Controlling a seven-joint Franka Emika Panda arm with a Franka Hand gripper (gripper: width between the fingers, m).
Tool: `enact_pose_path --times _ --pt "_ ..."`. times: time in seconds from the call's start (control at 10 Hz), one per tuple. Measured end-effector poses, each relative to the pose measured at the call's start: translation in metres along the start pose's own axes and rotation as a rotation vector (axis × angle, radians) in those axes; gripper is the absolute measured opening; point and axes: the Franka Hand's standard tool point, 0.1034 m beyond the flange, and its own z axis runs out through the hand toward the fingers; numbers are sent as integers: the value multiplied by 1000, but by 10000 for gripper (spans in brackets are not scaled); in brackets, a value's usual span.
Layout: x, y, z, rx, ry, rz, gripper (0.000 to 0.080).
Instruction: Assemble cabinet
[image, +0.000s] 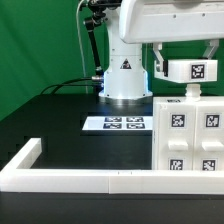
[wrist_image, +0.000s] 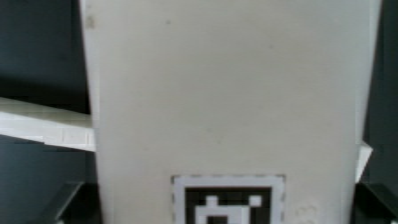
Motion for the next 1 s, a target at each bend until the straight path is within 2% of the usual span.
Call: enact_pose_path --times 0.2,0.4,0.7,1.0 --pt "0 0 1 0 -2 0 561" --pt "14 -3 1 0 7 -6 561" --pt "23 -3 5 -1 13 -8 561" --pt "25 -3 6 -2 21 -9 561"
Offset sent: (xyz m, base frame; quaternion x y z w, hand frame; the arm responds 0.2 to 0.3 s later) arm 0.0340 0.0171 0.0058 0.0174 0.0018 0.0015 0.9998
